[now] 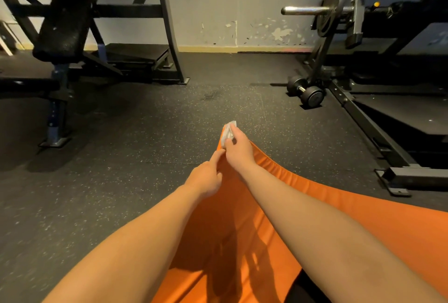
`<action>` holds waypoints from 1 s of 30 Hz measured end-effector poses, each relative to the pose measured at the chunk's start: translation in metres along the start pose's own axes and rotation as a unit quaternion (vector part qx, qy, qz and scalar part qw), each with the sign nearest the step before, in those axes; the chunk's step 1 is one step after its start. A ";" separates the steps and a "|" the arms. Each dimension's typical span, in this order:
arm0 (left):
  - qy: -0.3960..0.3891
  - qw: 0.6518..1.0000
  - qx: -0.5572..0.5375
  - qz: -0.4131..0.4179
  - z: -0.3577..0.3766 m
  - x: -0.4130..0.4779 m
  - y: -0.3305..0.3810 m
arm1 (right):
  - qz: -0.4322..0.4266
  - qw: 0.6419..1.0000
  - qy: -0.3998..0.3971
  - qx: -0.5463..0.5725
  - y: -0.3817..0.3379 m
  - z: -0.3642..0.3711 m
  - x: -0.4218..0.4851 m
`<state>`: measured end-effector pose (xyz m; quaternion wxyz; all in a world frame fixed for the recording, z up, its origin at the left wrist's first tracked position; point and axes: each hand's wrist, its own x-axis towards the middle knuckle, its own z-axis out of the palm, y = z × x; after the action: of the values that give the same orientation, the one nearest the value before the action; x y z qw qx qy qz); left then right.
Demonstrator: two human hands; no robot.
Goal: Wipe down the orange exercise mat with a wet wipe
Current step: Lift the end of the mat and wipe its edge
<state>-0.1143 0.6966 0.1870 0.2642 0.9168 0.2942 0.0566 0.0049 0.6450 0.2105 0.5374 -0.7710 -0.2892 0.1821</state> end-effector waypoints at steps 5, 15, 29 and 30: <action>-0.003 1.000 -0.030 0.008 0.002 -0.007 0.002 | 0.083 0.996 -0.011 -0.002 0.030 0.001 -0.006; 0.014 0.998 -0.062 0.028 0.003 -0.014 0.007 | 0.064 0.998 0.010 -0.003 0.039 0.000 0.012; 0.023 0.997 -0.057 0.036 0.006 -0.022 0.024 | 0.117 0.990 0.073 -0.001 0.047 -0.003 0.001; 0.023 0.997 -0.058 0.034 0.006 -0.023 0.024 | 0.115 0.991 0.075 0.002 0.043 -0.004 0.000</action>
<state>-0.1194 0.6647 0.1955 0.3077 0.9081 0.2647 0.1033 0.0176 0.6308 0.1712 0.5349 -0.8093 -0.1571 0.1848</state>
